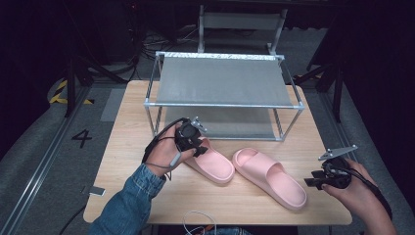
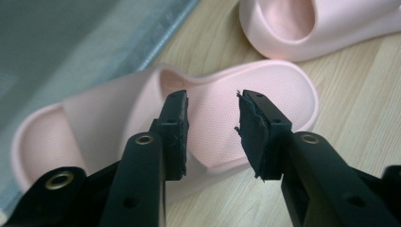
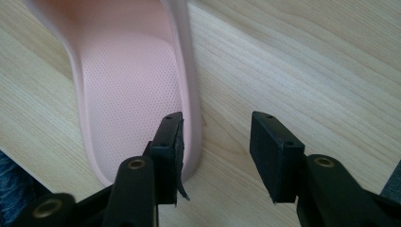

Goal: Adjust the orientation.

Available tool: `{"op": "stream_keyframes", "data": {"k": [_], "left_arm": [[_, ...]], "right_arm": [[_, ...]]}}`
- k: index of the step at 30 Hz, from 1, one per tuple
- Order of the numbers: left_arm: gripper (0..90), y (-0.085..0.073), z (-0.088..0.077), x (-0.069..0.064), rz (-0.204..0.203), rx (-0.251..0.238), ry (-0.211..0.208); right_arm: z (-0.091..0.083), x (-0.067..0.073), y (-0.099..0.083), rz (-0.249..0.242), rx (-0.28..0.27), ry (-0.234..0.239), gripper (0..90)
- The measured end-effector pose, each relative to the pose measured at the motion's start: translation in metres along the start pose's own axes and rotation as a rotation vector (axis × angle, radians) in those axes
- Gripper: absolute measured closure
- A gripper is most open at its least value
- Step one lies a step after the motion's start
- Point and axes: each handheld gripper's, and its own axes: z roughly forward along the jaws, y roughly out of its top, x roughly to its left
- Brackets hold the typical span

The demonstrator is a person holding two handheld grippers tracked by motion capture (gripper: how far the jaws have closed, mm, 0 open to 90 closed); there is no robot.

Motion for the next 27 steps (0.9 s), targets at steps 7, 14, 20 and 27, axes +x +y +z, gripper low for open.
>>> {"op": "stream_keyframes", "data": {"k": [7, 14, 20, 27], "left_arm": [[69.3, -0.002, 0.020, -0.004, 0.004, 0.065, -0.016], [73.2, -0.010, 0.027, -0.005, -0.012, 0.120, -0.009], [75.0, -0.025, 0.015, -0.003, -0.069, 0.167, 0.025], [75.2, -0.049, -0.004, 0.009, -0.167, 0.194, 0.040]], "right_arm": [[0.001, 0.001, 0.001, -0.005, -0.002, 0.004, 56.5], [0.002, 0.001, 0.005, -0.018, -0.004, 0.008, 56.6], [0.005, 0.003, 0.016, -0.042, -0.006, 0.021, 56.6], [0.012, 0.005, 0.030, -0.077, -0.005, 0.036, 56.5]]}}
